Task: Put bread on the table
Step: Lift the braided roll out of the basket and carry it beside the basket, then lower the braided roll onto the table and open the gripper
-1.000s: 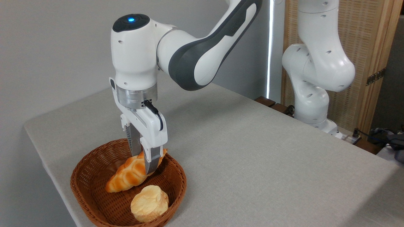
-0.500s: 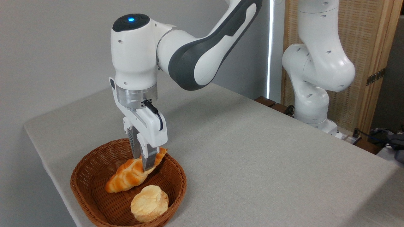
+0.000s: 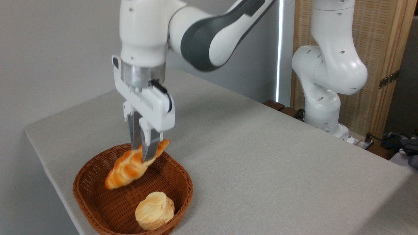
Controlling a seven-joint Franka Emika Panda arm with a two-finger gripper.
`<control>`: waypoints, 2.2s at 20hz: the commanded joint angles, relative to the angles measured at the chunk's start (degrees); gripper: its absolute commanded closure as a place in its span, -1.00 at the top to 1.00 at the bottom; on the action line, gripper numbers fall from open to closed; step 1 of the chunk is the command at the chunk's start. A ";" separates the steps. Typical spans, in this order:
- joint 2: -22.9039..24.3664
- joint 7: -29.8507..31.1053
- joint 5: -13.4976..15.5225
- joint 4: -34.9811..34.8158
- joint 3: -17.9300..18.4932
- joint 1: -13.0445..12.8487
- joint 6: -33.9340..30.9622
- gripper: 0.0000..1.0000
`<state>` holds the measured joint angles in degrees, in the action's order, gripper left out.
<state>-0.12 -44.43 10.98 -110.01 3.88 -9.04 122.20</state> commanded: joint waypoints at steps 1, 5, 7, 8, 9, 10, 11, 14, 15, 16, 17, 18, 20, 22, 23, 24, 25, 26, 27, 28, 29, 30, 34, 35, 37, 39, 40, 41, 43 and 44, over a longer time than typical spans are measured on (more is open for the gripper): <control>5.74 1.36 -0.26 -0.64 0.52 0.17 -7.83 -0.11; 9.26 1.88 -0.17 -0.73 0.52 0.17 -14.96 -0.11; 10.40 3.37 -0.26 -0.82 0.52 0.17 -18.29 -0.11; 10.93 3.90 -0.17 -0.82 0.52 0.17 -20.05 -0.11; 11.28 4.69 -0.26 -0.90 0.52 0.17 -21.72 -0.09; 11.55 5.66 -0.26 -0.82 0.52 0.17 -23.13 -0.07; 11.64 6.36 -0.26 -0.90 0.52 0.17 -24.71 -0.06; 11.64 6.72 -0.44 -1.17 0.52 0.17 -28.76 -0.05; 11.64 6.72 -0.44 -1.34 0.43 0.17 -29.47 -0.04; 11.64 6.72 -0.44 -1.95 0.43 0.08 -29.74 -0.03; 11.64 6.72 -0.44 -2.57 0.43 0.08 -29.82 0.01; 11.46 6.81 -0.44 -3.27 0.34 -0.10 -29.65 0.03; 10.59 6.72 -0.44 -3.89 -0.10 -0.18 -29.30 0.03; 9.01 6.72 -0.44 -3.89 -0.45 -0.27 -29.12 0.04; 8.39 6.72 -0.44 -3.89 -0.62 -0.27 -28.77 0.04; 7.78 6.72 -0.44 -3.89 -0.80 -0.27 -28.34 0.07; 7.60 6.90 -0.44 -3.89 -0.80 -0.27 -27.20 0.09; 7.25 7.16 -0.17 -3.89 -0.80 -0.27 -25.54 0.10; 7.07 7.16 -0.09 -3.89 -0.80 -0.27 -24.74 0.10; 6.98 7.16 -0.08 -3.81 -0.80 -0.27 -23.34 0.10; 6.63 7.16 -0.08 -3.81 -0.89 -0.27 -22.63 0.13; 6.19 7.16 -0.08 -3.81 -1.50 -0.27 -22.36 0.22; 4.17 6.99 -0.61 -3.81 -3.43 -0.27 -22.53 1.00; 4.08 6.98 -0.70 -3.81 -3.70 -0.27 -22.62 1.00; 4.08 6.90 -0.61 -3.81 -3.79 -0.27 -23.06 1.00; 4.08 6.72 -0.61 -3.81 -4.49 -0.36 -23.06 1.00; 3.99 6.55 -0.70 -3.81 -4.75 -0.27 -23.06 1.00; 3.99 6.20 -0.70 -3.81 -4.84 -0.27 -22.97 1.00; 3.99 5.76 -0.70 -3.81 -4.84 -0.27 -22.97 1.00; 3.99 5.75 -0.70 -3.81 -4.93 -0.36 -22.97 1.00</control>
<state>3.64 -38.69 10.98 -114.12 -0.71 -9.38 99.25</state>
